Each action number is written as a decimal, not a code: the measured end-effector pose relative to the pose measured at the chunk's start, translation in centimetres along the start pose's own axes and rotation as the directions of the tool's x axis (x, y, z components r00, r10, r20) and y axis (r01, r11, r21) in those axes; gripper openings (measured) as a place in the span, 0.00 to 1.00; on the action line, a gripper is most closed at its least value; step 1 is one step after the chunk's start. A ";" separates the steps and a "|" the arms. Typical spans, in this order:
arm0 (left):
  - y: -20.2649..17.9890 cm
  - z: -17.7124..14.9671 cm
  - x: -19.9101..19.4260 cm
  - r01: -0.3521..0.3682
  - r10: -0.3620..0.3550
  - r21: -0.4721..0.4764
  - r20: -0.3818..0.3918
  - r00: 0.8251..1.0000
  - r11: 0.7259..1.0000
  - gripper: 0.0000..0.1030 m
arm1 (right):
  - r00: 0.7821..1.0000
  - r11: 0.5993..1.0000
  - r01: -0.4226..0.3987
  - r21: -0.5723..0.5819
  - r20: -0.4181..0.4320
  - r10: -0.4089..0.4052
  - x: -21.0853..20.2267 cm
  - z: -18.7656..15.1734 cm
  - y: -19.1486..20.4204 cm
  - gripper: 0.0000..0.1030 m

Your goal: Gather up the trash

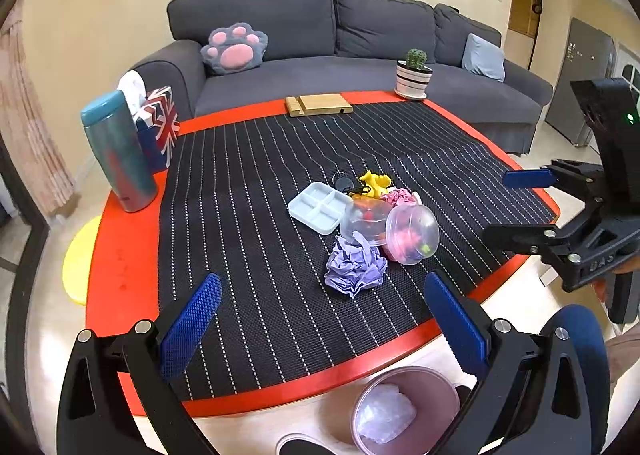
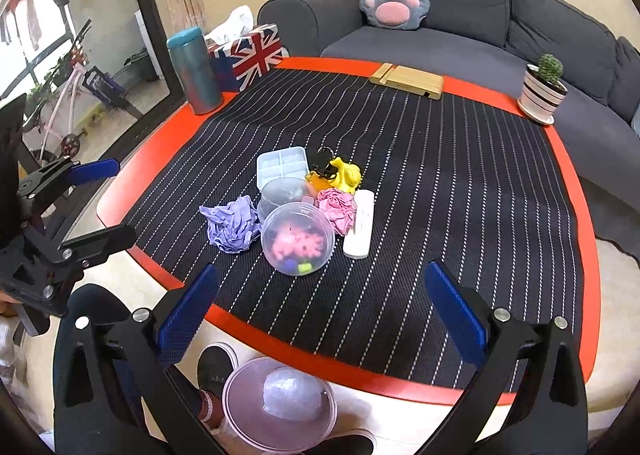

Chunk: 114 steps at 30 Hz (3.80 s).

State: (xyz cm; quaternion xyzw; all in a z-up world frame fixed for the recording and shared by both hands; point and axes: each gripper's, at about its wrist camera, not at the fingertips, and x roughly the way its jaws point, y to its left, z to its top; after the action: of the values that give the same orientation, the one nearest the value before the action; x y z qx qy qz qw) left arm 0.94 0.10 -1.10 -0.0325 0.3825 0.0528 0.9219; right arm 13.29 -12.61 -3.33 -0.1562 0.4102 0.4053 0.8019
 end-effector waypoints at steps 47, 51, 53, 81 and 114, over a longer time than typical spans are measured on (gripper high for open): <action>0.8 -0.1 0.7 0.026 -0.026 -0.027 -0.009 1.000 0.999 0.95 | 0.990 0.994 -0.061 -0.090 -0.135 0.049 6.4 2.0 0.6 0.56; 0.5 0.3 1.3 0.033 -0.033 -0.013 -0.018 0.999 0.999 0.95 | 0.993 0.996 -0.059 -0.066 -0.109 0.051 5.3 2.1 0.2 0.56; 0.4 0.6 1.6 0.041 -0.041 -0.006 -0.023 0.999 0.999 0.95 | 0.993 0.997 -0.061 -0.049 -0.103 0.056 4.8 2.0 -0.1 0.56; -0.3 1.7 10.5 0.120 -0.113 0.009 -0.275 0.955 0.993 0.93 | 0.998 0.999 -0.042 0.020 -0.052 0.043 0.9 0.8 -2.8 0.56; -1.6 0.2 2.0 0.145 -0.141 0.028 -0.106 0.984 0.989 0.45 | 1.000 0.999 -0.028 0.024 0.013 0.028 -2.8 -2.7 -0.8 0.56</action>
State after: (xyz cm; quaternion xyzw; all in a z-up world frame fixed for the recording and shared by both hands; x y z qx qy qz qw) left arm 2.65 -1.37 -2.31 -0.0462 0.4274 -0.0222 0.9026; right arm 11.52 -16.14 -2.81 -0.1379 0.4122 0.4124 0.8006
